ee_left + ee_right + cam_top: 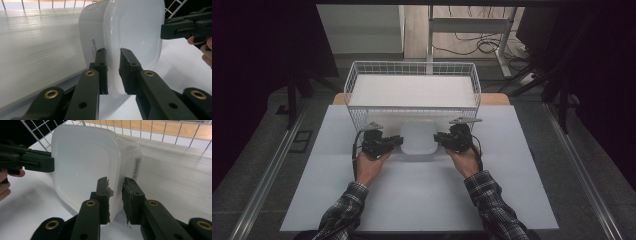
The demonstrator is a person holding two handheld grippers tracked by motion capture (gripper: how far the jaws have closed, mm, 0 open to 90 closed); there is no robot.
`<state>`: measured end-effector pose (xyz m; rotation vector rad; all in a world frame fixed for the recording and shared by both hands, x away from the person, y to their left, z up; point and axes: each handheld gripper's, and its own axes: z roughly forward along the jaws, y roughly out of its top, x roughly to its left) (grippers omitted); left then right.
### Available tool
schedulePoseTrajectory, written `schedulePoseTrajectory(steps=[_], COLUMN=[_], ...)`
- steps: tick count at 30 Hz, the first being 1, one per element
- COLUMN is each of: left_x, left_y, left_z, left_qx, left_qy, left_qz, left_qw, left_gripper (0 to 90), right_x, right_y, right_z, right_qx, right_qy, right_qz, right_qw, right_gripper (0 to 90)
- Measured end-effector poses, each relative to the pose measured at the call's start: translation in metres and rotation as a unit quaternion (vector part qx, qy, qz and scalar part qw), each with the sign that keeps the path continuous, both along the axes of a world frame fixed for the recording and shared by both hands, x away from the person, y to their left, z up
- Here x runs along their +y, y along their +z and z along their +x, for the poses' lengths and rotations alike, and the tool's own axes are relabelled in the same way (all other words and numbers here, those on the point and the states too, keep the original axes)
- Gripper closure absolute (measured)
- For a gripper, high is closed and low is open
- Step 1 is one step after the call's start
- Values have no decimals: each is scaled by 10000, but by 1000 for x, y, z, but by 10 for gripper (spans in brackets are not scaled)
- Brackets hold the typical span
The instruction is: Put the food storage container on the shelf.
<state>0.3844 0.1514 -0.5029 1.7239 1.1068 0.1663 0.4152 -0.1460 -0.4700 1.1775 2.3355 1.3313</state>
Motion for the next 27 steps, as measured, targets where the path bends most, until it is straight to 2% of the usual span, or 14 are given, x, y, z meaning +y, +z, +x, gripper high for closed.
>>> schedulePoseTrajectory(steps=[4, 6, 7, 9, 10, 14, 17, 20, 21, 22, 23, 24, 26, 27], left_x=[-2, -3, -4, -6, -6, -8, -9, -10, -10, -10, -9, -8, -7, -6], left_y=[2, 4, 5, 7, 7, 9, 11, 13, 14, 15, 16, 19, 20, 21], left_z=[5, 8, 9, 11, 15, 21, 27, 26, 24, 23, 21, 15, 12, 8], left_qx=[-130, -182, -215, -284, -319, -397, -408, -494, -539, -537, -546, -624, -618, -607], left_qy=[86, 100, 148, 250, 302, 391, 513, 491, 496, 480, 461, 394, 366, 280], left_qz=[108, 198, 244, 289, 312, 447, 552, 620, 581, 556, 522, 489, 476, 443], left_qw=[9998, 9996, 9994, 9989, 9985, 9974, 9963, 9956, 9956, 9959, 9961, 9961, 9963, 9968], left_gripper=[742, 734, 734, 719, 718, 684, 649, 576, 558, 492, 492, 406, 334, 334], right_x=[7, 6, 6, 5, 9, 14, 15, 15, 14, 13, 13, 14, 14, 14], right_y=[-2, -4, -4, -4, -2, -1, -1, 1, 3, 6, 6, 7, 8, 8], right_z=[4, 9, 9, 11, 12, 14, 19, 20, 19, 15, 15, 10, 5, 5], right_qx=[-69, 39, 39, -102, -264, -441, -471, -463, -446, -441, -441, -501, -547, -547], right_qy=[-130, -192, -192, -272, -313, -367, -411, -381, -314, -176, -176, -33, 112, 112], right_qz=[-219, -12, -12, -1, -159, -307, -299, -303, -241, -211, -211, -306, -347, -347], right_qw=[9997, 9998, 9998, 9996, 9990, 9979, 9976, 9977, 9982, 9986, 9986, 9983, 9978, 9978], right_gripper=[659, 638, 638, 654, 655, 665, 687, 736, 755, 790, 790, 832, 865, 865])
